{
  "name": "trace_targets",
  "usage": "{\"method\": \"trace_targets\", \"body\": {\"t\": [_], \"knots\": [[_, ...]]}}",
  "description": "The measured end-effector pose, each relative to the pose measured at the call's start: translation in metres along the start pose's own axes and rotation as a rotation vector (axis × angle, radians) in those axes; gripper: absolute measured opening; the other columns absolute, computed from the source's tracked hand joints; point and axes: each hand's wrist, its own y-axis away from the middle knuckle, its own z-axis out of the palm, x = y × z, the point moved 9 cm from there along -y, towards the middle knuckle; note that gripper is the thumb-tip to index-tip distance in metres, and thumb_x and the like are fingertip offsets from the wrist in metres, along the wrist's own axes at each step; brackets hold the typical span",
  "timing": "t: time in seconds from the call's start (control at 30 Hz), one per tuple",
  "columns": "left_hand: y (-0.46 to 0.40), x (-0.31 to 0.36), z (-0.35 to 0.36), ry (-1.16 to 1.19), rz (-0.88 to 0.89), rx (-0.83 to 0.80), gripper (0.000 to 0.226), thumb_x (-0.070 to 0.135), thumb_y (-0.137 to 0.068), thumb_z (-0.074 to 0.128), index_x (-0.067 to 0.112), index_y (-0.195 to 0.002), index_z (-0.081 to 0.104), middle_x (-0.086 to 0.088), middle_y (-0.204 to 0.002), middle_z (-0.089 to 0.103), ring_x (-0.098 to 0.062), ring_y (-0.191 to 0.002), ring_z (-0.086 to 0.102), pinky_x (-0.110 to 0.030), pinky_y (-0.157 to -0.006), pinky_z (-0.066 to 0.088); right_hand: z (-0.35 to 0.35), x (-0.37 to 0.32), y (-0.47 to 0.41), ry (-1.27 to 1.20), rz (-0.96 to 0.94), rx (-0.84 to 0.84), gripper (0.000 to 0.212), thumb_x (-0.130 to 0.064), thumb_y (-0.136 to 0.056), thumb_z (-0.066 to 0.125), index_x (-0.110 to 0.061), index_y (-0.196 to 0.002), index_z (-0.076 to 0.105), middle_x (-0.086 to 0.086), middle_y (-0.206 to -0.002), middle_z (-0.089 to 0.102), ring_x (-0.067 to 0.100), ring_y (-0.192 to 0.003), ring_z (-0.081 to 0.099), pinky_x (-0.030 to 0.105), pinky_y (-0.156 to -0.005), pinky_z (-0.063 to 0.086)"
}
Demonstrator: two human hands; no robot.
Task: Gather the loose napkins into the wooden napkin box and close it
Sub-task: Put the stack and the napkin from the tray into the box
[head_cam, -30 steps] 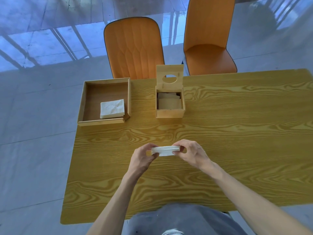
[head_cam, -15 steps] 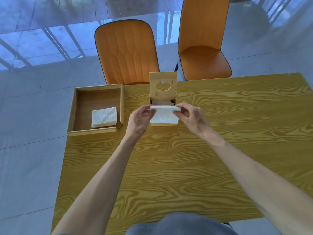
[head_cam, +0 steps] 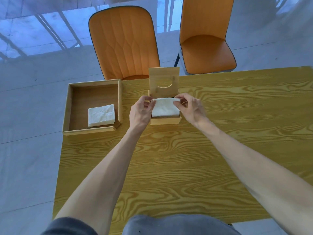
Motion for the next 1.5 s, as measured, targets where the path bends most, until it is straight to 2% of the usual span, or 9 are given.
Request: {"method": "trace_targets", "body": {"t": [0.23,0.37,0.57,0.83,1.0,1.1,1.23,1.33,1.5], "knots": [[-0.008,-0.008,0.005,-0.12,-0.024,0.014,0.03,0.042,-0.094,0.058,0.021,-0.113,0.065,-0.006,-0.122,0.058,-0.02,-0.108,0.057,-0.031,-0.085,0.044,0.007,0.005,-0.007,0.036,0.088,0.029,0.03,-0.043,-0.094,0.057,-0.019,-0.102,0.073,0.005,-0.107,0.066,0.019,-0.09,0.061,0.032,-0.074,0.047],[-0.012,-0.009,0.008,-0.099,-0.08,0.021,0.032,0.036,-0.094,0.06,0.018,-0.118,0.051,-0.001,-0.114,0.066,-0.022,-0.099,0.062,-0.036,-0.081,0.048,0.009,0.006,-0.011,0.077,0.141,0.048,0.026,-0.04,-0.091,0.061,-0.021,-0.106,0.072,0.004,-0.107,0.061,0.017,-0.085,0.059,0.026,-0.069,0.04],[-0.016,-0.013,0.01,-0.1,-0.132,0.029,0.043,0.031,-0.092,0.064,0.017,-0.125,0.04,-0.001,-0.107,0.065,-0.025,-0.091,0.064,-0.037,-0.075,0.048,0.012,0.004,-0.013,0.165,0.185,0.094,0.022,-0.03,-0.087,0.067,-0.019,-0.106,0.063,0.004,-0.108,0.055,0.019,-0.077,0.059,0.028,-0.059,0.042],[-0.014,-0.018,0.009,-0.131,-0.132,-0.015,0.042,0.029,-0.091,0.065,0.019,-0.126,0.045,-0.003,-0.111,0.066,-0.025,-0.098,0.065,-0.043,-0.087,0.053,0.018,0.009,-0.011,0.213,0.235,0.08,0.023,-0.033,-0.087,0.068,-0.02,-0.102,0.056,0.007,-0.111,0.053,0.021,-0.075,0.055,0.028,-0.059,0.037],[-0.006,-0.025,-0.01,-0.273,-0.138,-0.05,0.039,0.05,-0.096,0.05,0.022,-0.122,0.059,-0.005,-0.113,0.069,-0.025,-0.098,0.066,-0.037,-0.082,0.053,0.01,-0.011,-0.003,0.252,0.152,0.149,0.029,-0.033,-0.089,0.066,-0.017,-0.112,0.061,0.01,-0.116,0.05,0.026,-0.101,0.056,0.028,-0.07,0.043],[-0.005,-0.036,-0.043,-0.324,-0.176,-0.01,0.044,0.052,-0.096,0.045,0.02,-0.12,0.063,-0.008,-0.113,0.07,-0.027,-0.1,0.065,-0.042,-0.086,0.054,0.013,-0.05,-0.002,0.226,0.032,0.194,0.024,-0.03,-0.091,0.064,-0.016,-0.111,0.063,0.009,-0.115,0.054,0.024,-0.101,0.058,0.027,-0.071,0.043],[-0.004,-0.066,-0.1,-0.367,-0.261,0.067,0.034,0.042,-0.094,0.049,0.019,-0.114,0.066,-0.006,-0.114,0.07,-0.028,-0.1,0.066,-0.039,-0.083,0.053,0.042,-0.112,-0.004,0.138,-0.096,0.095,0.021,-0.028,-0.094,0.059,-0.016,-0.11,0.067,0.005,-0.107,0.065,0.018,-0.089,0.065,0.031,-0.072,0.053],[-0.001,-0.092,-0.141,-0.371,-0.346,0.139,0.029,0.037,-0.092,0.052,0.022,-0.113,0.065,-0.007,-0.11,0.071,-0.027,-0.1,0.064,-0.033,-0.074,0.044,0.083,-0.151,-0.006,0.108,-0.138,-0.074,0.022,-0.027,-0.096,0.056,-0.017,-0.109,0.07,0.003,-0.103,0.072,0.019,-0.093,0.066,0.037,-0.079,0.056],[-0.002,-0.117,-0.182,-0.424,-0.364,0.184,0.033,0.035,-0.092,0.052,0.022,-0.121,0.063,-0.004,-0.118,0.068,-0.025,-0.109,0.062,-0.032,-0.073,0.041,0.156,-0.185,-0.008,0.187,-0.098,-0.37,0.028,-0.025,-0.096,0.052,-0.015,-0.116,0.069,0.004,-0.114,0.071,0.024,-0.105,0.065,0.039,-0.089,0.053]]}}
